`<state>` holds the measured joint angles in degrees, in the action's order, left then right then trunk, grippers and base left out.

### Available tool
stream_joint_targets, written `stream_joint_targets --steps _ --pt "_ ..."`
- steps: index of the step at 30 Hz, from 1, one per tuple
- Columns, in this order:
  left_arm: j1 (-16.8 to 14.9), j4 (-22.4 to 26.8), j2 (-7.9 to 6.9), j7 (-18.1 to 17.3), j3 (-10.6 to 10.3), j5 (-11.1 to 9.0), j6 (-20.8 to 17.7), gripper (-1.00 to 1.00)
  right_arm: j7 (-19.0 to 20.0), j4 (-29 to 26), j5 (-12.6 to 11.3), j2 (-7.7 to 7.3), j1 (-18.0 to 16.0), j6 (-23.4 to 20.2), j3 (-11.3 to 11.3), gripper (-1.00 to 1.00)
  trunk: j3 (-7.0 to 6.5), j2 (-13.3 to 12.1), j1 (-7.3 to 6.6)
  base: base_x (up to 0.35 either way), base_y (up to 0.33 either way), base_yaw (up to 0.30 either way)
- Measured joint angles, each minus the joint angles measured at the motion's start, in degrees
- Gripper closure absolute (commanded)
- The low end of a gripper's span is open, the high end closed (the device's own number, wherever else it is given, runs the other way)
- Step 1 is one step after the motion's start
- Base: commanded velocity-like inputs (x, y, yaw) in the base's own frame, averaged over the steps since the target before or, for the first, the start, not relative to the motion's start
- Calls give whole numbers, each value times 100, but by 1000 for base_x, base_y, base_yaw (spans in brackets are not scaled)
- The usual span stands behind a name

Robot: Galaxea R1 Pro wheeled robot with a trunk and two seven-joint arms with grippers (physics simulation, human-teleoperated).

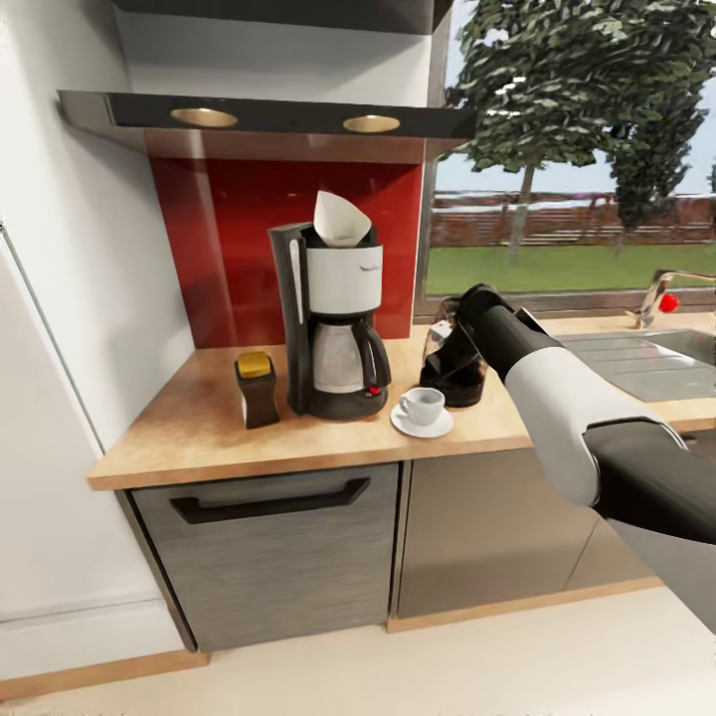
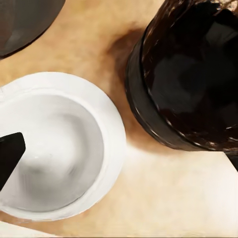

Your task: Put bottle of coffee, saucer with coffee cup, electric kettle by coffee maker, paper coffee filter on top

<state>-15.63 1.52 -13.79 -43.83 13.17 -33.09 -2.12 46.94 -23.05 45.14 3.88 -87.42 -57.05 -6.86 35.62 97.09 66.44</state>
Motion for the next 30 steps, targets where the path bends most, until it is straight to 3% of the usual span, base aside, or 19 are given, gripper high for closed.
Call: stream_joint_targets --steps 7,17,19,22,25,26,30 --pt "-2 0 0 2 0 0 5 -100 2 -7 -60 0 0 0 6 -100 0 0 1 -157 0 0" --pt "0 0 0 2 0 0 3 -100 21 -21 -810 -30 0 -3 8 -100 0 0 -1 -60 0 0" --pt "0 0 0 2 0 0 5 -100 29 -60 -1224 -38 0 -3 5 -100 0 0 -2 -3 0 0" --pt "1 0 0 2 0 0 5 -100 97 -216 -1462 -52 0 -1 -2 -100 0 0 -2 -1 0 0" --pt "1 0 0 2 0 0 4 -100 671 -464 -1581 -81 0 -5 -9 -100 0 0 -2 0 0 0" --pt "1 0 0 2 0 0 5 -100 1156 -621 -1610 -120 0 -6 -12 -100 0 1 -2 0 0 0" --pt "2 1 0 2 0 0 5 -100 1915 -827 -1633 -216 5 7 -18 -100 0 0 -2 0 0 0"
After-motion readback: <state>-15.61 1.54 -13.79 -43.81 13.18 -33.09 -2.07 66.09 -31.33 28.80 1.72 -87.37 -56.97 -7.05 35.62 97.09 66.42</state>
